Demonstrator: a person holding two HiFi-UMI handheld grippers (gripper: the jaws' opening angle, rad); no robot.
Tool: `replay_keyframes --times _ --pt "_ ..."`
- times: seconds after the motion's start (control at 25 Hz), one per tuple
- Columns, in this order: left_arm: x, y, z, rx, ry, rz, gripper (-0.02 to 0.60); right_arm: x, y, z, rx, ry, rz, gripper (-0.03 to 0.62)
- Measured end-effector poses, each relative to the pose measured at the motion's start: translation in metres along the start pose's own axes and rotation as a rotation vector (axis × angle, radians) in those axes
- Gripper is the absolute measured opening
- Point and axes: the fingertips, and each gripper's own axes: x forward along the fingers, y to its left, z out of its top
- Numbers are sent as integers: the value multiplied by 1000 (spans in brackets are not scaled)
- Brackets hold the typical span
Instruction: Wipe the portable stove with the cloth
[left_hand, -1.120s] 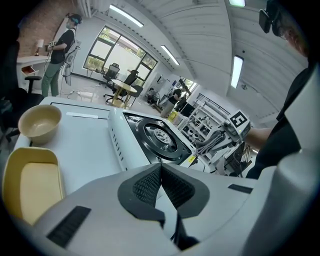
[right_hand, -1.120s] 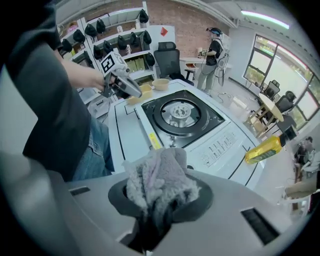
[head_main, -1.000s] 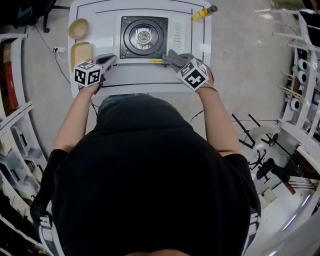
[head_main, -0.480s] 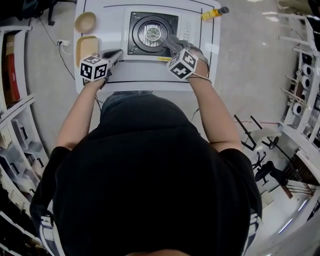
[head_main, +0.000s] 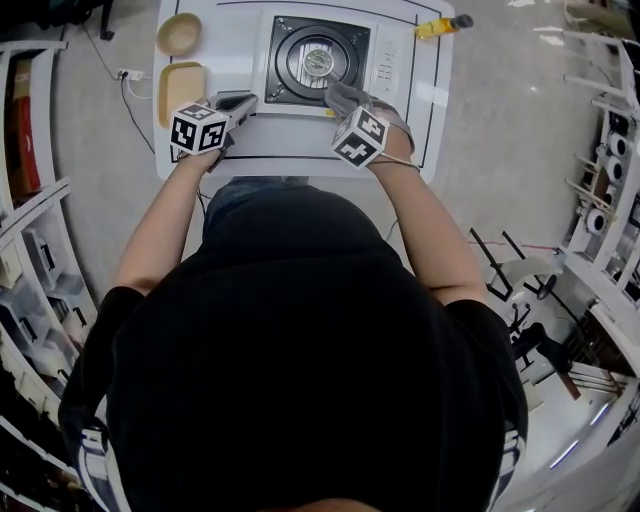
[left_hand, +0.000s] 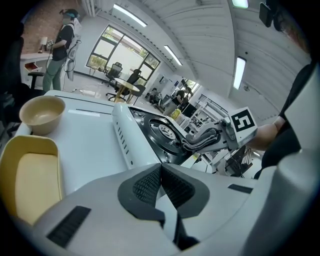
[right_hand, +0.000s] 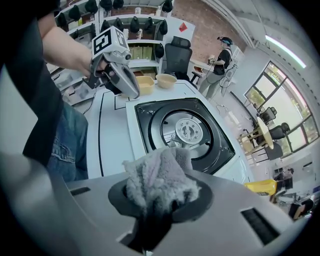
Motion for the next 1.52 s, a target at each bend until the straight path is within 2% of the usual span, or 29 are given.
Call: replay_keyframes --times 0.48,0.8,1.08,1.52 --pt "-2 4 -7 -3 -4 8 21 7 33 47 -25 -66 88 110" --pt "-3 5 -7 -17 -16 -8 21 18 39 91 -60 -106 120 110" --pt "-2 6 -6 -25 -20 -20 21 26 27 125 -103 -137 105 110" --pt "-3 10 -4 -25 -26 -36 21 43 -18 158 -78 -165 57 109"
